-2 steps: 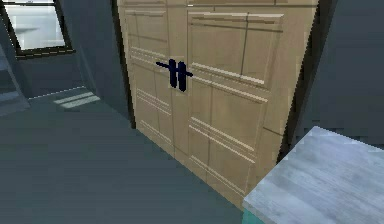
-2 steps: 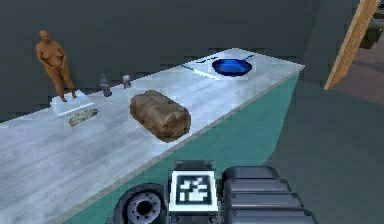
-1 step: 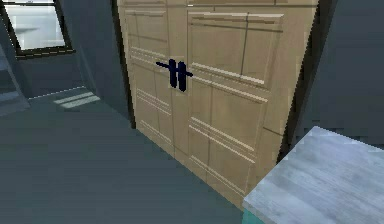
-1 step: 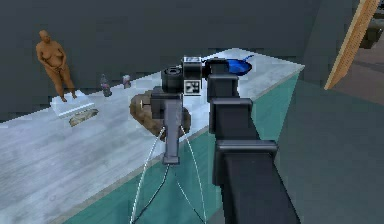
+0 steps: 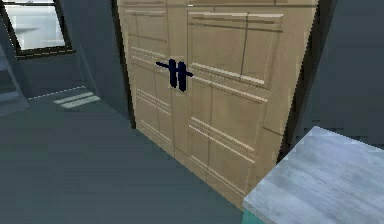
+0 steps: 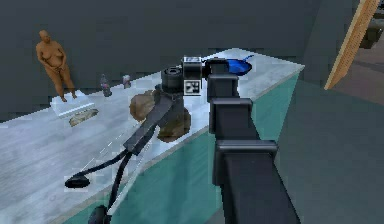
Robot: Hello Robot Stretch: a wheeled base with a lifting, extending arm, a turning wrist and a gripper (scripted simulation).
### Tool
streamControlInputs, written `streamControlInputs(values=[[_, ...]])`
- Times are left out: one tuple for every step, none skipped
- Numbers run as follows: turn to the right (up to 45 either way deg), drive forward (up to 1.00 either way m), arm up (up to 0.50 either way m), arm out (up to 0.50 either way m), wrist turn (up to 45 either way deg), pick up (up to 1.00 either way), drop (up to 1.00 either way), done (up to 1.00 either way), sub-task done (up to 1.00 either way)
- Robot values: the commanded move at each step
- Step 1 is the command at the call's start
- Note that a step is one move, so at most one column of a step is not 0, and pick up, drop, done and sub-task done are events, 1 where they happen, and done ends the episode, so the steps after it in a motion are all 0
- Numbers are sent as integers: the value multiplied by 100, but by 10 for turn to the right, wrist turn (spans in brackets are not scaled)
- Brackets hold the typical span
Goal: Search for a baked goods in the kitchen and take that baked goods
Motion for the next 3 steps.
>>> streamControlInputs(values=[[0, 0, 0, 0, 450, 0, 0, 0, 0], [0, 0, 0, 0, 450, 0, 0, 0, 0], [0, 0, 0, 0, 240, 0, 0, 0, 0]])
